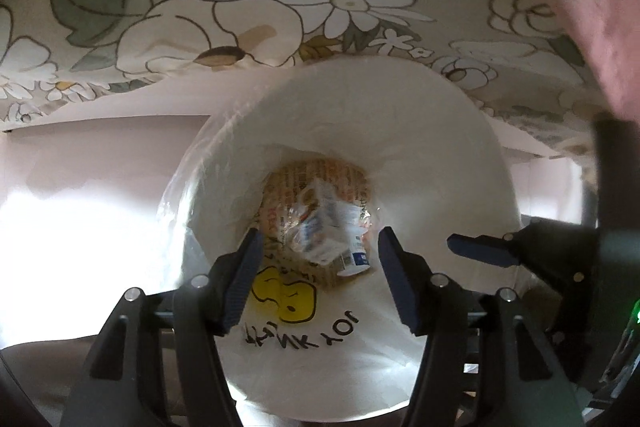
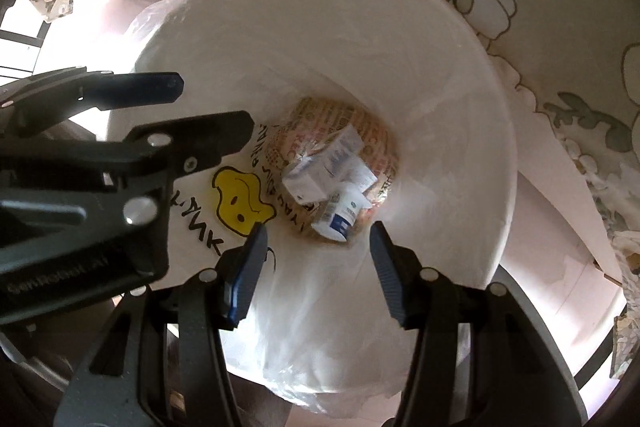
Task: Collect trash
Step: 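Open both tools to drop the jar and the milk carton into the bin, then raise both open tools from the bin toward the blocks on the bed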
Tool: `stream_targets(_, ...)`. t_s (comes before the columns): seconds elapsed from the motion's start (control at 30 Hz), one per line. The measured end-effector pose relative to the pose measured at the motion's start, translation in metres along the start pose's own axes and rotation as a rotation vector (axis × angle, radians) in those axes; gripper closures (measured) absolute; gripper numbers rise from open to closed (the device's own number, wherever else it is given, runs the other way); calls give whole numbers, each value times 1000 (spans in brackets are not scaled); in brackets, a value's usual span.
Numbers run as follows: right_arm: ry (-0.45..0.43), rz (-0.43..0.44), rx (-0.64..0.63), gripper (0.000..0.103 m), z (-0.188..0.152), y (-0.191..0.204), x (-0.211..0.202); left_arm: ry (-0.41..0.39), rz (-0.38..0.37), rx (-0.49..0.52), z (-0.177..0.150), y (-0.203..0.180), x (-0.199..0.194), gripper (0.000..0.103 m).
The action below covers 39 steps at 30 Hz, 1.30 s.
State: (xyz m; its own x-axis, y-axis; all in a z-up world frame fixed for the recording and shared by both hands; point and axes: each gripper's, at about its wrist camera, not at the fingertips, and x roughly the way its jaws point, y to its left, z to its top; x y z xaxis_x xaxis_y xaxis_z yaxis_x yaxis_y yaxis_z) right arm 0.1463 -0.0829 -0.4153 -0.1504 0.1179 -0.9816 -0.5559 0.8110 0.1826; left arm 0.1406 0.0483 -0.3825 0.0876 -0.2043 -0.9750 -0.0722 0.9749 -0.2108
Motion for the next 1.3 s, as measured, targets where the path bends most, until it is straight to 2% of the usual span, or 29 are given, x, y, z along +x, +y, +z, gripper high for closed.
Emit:
stream_targets(0.17,-19,5,12,49,-3,0,-7,-5,14,20,-9,-4,-13,41)
stream_targets(0.33,-50,15,7,49,-18,7,-30,-37,21,57,-23,-10,-43,41)
stream_targets(0.57,-133,-60,-94,49,-57,28,-80,-146,102,200,-44,-24,-102,41)
stream_targets(0.7,-210,-96,-123,49,-75,31,-122,-199,112,273,-48,-35,-140,41)
stream_targets(1.03,-424,-154,-94,49,-96,12,-247,-369,127,357,-25,-61,-246,41)
stream_targets(1.3,-570,-226,-95,49,-92,-5,-335,-476,142,371,18,-78,-311,37)
